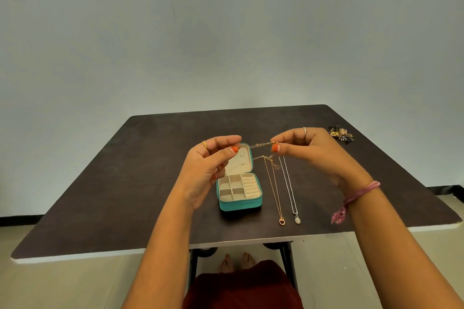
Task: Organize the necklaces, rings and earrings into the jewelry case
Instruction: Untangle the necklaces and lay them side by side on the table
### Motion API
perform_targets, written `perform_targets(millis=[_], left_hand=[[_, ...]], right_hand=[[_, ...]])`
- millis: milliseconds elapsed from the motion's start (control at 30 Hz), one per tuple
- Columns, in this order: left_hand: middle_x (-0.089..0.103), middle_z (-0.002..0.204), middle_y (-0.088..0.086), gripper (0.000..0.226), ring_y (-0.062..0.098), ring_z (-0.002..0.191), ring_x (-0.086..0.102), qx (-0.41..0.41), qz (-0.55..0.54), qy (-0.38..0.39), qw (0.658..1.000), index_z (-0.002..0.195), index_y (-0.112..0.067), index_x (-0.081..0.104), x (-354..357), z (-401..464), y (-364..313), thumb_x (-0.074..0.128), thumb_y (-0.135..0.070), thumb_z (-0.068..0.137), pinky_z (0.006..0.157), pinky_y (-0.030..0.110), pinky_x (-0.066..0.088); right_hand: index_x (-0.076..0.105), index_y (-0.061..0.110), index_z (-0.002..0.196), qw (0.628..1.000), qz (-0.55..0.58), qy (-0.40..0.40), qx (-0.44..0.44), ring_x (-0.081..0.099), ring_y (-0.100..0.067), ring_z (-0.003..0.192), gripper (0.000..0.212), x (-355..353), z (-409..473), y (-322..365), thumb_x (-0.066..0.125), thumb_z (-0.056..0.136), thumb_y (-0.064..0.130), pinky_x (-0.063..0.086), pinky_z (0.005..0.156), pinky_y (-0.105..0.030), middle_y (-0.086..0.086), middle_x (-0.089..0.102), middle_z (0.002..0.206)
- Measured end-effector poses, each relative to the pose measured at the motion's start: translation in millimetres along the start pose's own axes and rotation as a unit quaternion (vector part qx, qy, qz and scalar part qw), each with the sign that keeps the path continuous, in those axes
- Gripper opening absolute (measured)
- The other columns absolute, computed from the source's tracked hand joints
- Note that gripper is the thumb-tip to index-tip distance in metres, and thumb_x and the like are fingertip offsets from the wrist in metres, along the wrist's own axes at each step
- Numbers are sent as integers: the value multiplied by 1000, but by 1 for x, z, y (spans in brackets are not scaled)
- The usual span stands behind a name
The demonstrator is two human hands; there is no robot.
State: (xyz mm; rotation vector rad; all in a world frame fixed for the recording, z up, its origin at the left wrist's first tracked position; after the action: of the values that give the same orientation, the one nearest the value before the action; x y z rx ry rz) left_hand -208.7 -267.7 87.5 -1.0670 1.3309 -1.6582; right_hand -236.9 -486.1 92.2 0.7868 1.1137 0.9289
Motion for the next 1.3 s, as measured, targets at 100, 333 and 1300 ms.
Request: perform_targets(millis=[100, 333, 1300], left_hand=[[74, 96, -3, 32, 17, 101, 62, 14, 27, 6, 1000, 86, -32, 76, 0, 2, 0, 58, -6, 91, 61, 26, 40], [73, 97, -8, 29, 5, 95, 66, 20, 72, 16, 997, 92, -32, 72, -1, 2, 1, 58, -7, 91, 64, 30, 43], [65, 84, -1, 23, 13, 71, 54, 64, 198, 64, 976, 94, -29, 68, 9, 6, 20, 66, -7, 86, 56, 14, 45]], right_hand=[[74, 17, 92, 1000, -22, -8, 9, 70, -13, 86, 13, -1, 1, -2, 73, 80, 13, 55, 79, -21, -1, 75, 86], [74, 17, 91, 998, 13, -44, 30, 69, -3, 77, 14, -1, 1, -4, 74, 79, 12, 50, 68, -12, 1, 75, 82], [71, 14, 93, 995, 101, 4, 18, 69, -9, 81, 14, 5, -11, 19, 69, 82, 6, 53, 74, -17, 0, 74, 82]])
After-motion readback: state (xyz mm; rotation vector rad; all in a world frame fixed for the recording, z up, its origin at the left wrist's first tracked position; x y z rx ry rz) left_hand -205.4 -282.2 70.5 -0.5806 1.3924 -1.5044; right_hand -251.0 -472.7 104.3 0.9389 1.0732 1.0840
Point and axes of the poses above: each hand's wrist, its own z-axis towards the middle knuckle, its own x-axis out of the palm, y = z × x, the point moved 2 cm from there along z, towards the middle knuckle
